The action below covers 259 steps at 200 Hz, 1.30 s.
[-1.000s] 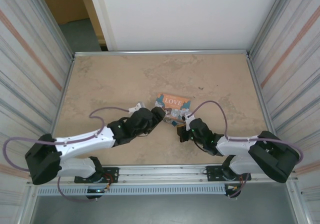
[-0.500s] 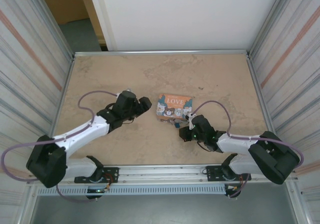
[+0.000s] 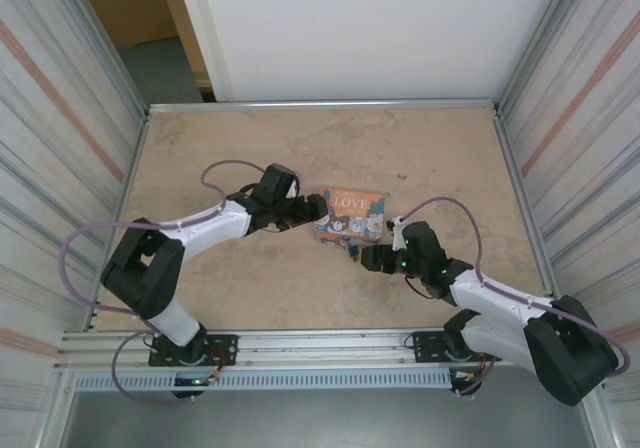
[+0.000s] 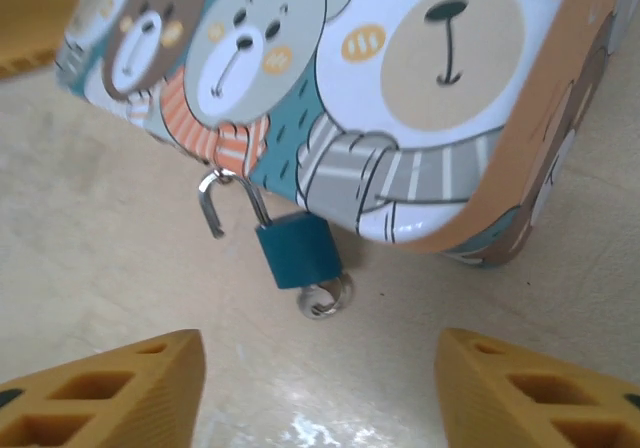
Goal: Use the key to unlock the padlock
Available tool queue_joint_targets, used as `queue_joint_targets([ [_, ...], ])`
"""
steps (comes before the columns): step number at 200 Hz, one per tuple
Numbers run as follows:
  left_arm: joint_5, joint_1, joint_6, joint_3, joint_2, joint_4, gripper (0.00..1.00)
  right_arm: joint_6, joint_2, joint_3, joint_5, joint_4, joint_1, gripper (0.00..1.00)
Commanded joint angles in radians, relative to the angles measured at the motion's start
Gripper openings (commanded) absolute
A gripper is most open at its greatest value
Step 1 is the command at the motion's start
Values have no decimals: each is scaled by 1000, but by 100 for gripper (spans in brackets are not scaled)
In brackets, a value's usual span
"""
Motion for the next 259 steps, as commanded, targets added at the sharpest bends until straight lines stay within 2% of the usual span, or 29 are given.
queue_joint_targets([
  [1, 32, 7, 46, 32, 30, -25, 79, 48, -10, 45, -142, -8, -53, 69],
  [18, 38, 6, 41, 27, 44, -37, 78, 53, 9, 64, -198, 7, -83, 74],
  [73, 13, 5, 2, -69, 23, -44, 77, -16, 147, 152, -280, 96, -157, 76],
  [121, 0, -20, -42, -140, -28, -27, 77, -98, 383, 306, -344, 168, -178, 77],
  [161, -20, -43, -88, -195, -87, -9, 77, -138, 536, 418, -342, 205, -182, 77],
  [202, -24, -44, -89, -197, -158, -13, 77, -148, 496, 398, -290, 177, -203, 79],
  [232, -4, -36, -56, -148, -199, -46, 77, -86, 476, 386, -382, 58, -245, 77],
  [237, -3, -34, -50, -137, -205, -58, 77, -81, 476, 381, -408, 48, -248, 83],
  [240, -3, -34, -46, -131, -210, -64, 76, -78, 476, 377, -423, 47, -249, 95],
  [242, -4, -35, -43, -127, -213, -67, 76, -75, 476, 372, -431, 47, -249, 99],
  [259, -3, -35, -30, -103, -235, -86, 75, -37, 467, 323, -474, 87, -244, 99],
])
